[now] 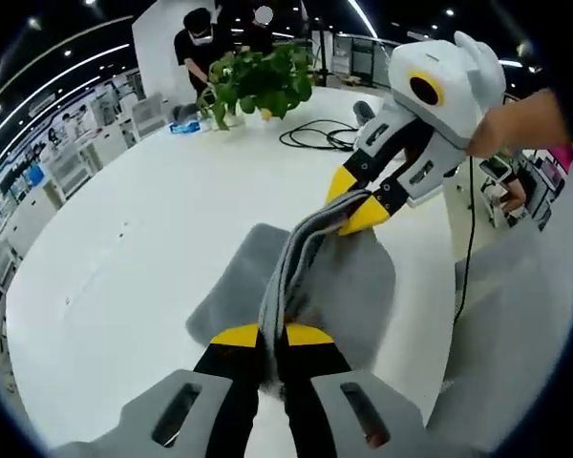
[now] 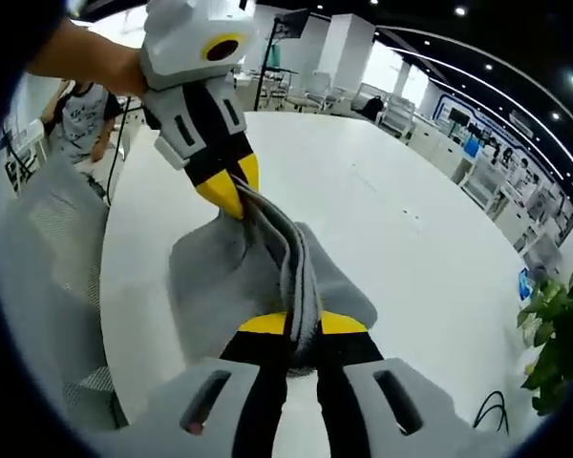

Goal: Fold the towel on the table until its edges align and the towel forms a compact rectangular stack.

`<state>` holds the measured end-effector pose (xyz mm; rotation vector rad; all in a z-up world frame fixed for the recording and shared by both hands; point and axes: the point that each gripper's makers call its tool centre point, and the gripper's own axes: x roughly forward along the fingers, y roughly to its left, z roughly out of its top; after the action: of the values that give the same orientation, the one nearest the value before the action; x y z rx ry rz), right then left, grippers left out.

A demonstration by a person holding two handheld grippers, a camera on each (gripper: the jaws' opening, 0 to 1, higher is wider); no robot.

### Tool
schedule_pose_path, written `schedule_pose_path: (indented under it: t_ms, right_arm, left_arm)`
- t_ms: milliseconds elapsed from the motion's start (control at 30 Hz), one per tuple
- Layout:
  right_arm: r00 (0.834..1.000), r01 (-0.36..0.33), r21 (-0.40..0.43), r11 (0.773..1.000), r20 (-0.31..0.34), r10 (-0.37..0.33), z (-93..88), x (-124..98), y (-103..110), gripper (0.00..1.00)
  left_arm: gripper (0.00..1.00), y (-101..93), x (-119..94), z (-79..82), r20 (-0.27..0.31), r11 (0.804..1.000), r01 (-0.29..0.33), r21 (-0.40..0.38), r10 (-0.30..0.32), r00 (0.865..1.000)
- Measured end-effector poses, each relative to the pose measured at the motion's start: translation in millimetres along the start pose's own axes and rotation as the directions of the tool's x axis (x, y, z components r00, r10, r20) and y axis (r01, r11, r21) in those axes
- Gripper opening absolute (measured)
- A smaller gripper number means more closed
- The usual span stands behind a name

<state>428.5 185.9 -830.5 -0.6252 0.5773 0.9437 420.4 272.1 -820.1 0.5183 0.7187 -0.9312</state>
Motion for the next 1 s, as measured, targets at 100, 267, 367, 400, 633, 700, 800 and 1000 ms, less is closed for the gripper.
schedule_pose_path:
  t_ms: [100,267,367,400,633,700,800,1000]
  right_arm:
    - [1.000,0.011,-0.009,1.000,-0.013,-0.011,-5.0,8,-3,0.08]
    - [1.000,0.014,-0.004,1.000,-0.028,-0.015,-12.9,20,-6,0.08]
    - [0.999,0.017,-0.009,1.000,-0.040,-0.017,-17.2,25,-6,0.08]
    - [0.999,0.016,-0.008,1.000,-0.043,-0.017,-18.3,26,-6,0.08]
    - [0.998,0.013,-0.009,1.000,-0.062,-0.014,-27.6,35,-8,0.08]
    - [0.998,0.006,-0.008,1.000,-0.070,-0.007,-30.3,40,-10,0.09]
    - [0.997,0.001,-0.004,1.000,-0.075,-0.001,-32.4,43,-12,0.09]
    - [0.996,-0.016,0.028,0.999,-0.082,0.019,-38.6,53,-16,0.09]
  left_arm:
    - [0.07,4.2,8,-1.7,-0.001,1.000,-0.007,0.009,0.007,1.000]
    - [0.07,8.5,18,-7.6,-0.005,1.000,-0.009,0.013,0.009,1.000]
    - [0.08,10.7,24,-11.4,-0.008,1.000,-0.008,0.019,0.008,1.000]
    - [0.08,10.8,26,-11.9,-0.009,1.000,-0.008,0.021,0.008,1.000]
    - [0.08,14.8,38,-15.3,-0.013,1.000,-0.004,0.028,0.004,1.000]
    - [0.08,16.6,41,-16.7,-0.016,0.999,-0.005,0.034,0.005,1.000]
    - [0.08,20.2,46,-17.9,-0.019,1.000,-0.004,0.025,0.005,1.000]
    - [0.08,26.9,56,-21.8,-0.035,0.999,0.004,0.033,-0.003,0.999]
